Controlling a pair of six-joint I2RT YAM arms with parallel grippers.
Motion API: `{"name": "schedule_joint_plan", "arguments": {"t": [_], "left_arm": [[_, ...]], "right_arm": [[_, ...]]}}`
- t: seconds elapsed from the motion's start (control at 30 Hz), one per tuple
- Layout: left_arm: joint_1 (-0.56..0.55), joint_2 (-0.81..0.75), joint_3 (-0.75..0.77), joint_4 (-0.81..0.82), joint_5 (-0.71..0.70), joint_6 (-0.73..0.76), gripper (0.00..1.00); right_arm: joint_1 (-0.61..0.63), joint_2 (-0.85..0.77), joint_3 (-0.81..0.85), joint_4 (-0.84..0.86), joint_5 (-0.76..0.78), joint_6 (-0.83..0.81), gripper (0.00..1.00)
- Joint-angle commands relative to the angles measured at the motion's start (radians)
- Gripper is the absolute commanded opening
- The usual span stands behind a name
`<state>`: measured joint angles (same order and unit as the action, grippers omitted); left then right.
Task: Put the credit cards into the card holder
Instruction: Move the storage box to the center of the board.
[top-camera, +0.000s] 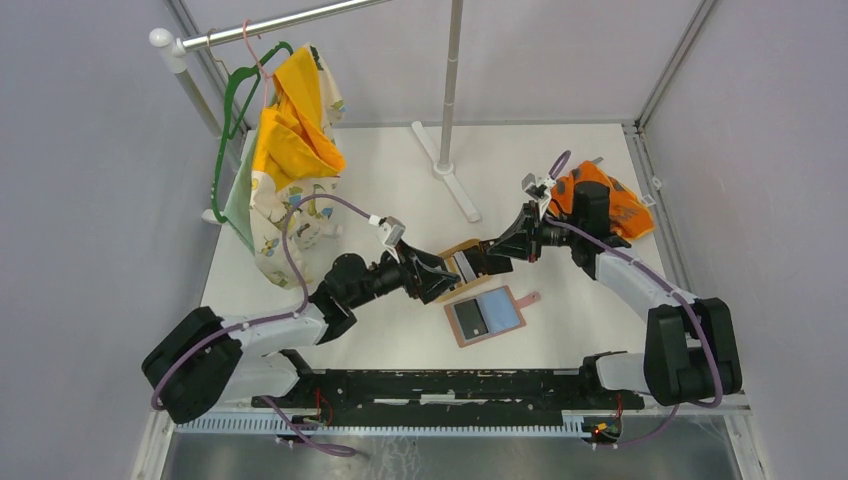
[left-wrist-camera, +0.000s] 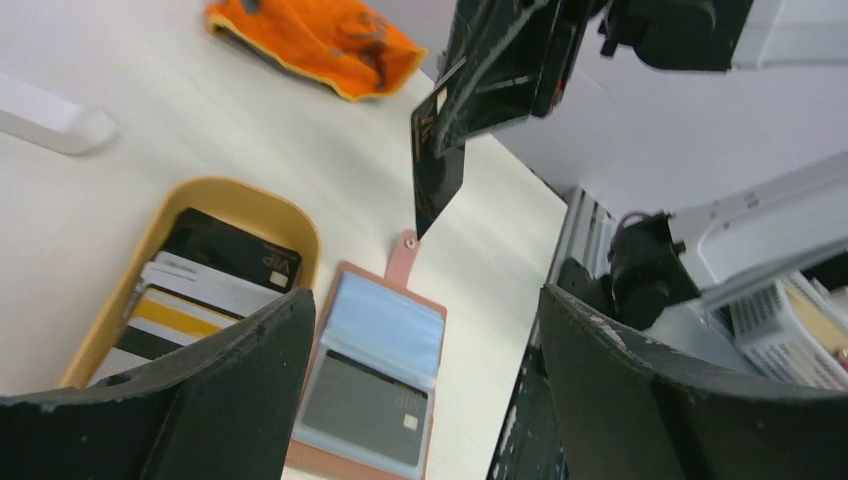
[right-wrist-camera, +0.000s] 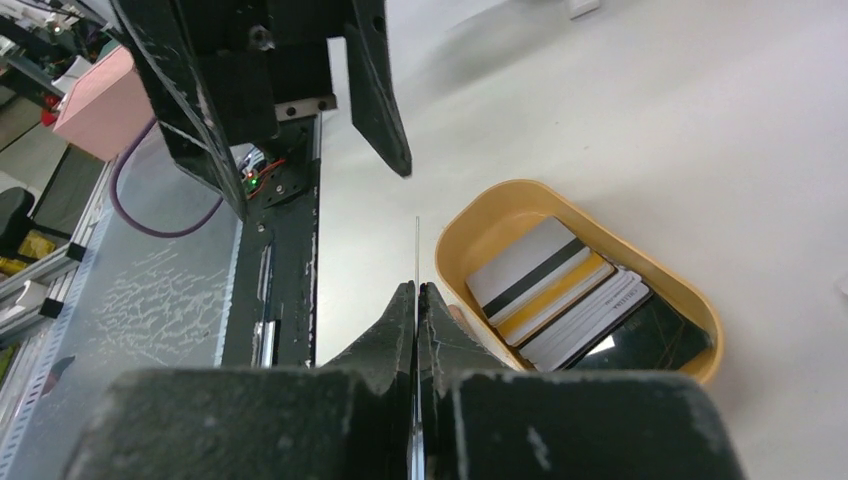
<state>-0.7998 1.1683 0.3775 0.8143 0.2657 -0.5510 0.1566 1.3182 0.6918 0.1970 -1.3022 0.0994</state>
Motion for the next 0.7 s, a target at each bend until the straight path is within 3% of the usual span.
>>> {"name": "schedule_joint_plan", "arguments": {"t": [0.0, 0.1, 0.23, 0.5, 0.57, 0.67], "left_arm": [[0.003, 0.107, -0.026, 0.332, 0.162, -0.074, 0.86], [-0.001, 0.211, 0.007, 0.391, 0.22, -0.147, 0.85], [-0.031, 0.313, 0.037, 0.434, 0.188, -0.155, 0.82], [-0.068, 0.432, 0.136, 0.379, 0.175, -0.116, 0.6], [-0.07, 0.44, 0.154, 0.363, 0.184, -0.111, 0.47], [-0.069, 0.438, 0.16, 0.349, 0.194, -0.105, 0.12]], "right_arm": [[0.034, -0.021, -0.015, 0.094, -0.06, -0.011, 0.0], [0.074, -0.007, -0.012, 0.094, -0.072, -0.013, 0.0], [0.113, 0.01, -0.011, 0.095, -0.074, -0.016, 0.0], [0.155, 0.033, -0.009, 0.093, -0.077, -0.017, 0.0], [0.161, 0.037, -0.008, 0.09, -0.078, -0.019, 0.0], [0.162, 0.039, 0.0, 0.076, -0.08, -0.029, 0.0]]}}
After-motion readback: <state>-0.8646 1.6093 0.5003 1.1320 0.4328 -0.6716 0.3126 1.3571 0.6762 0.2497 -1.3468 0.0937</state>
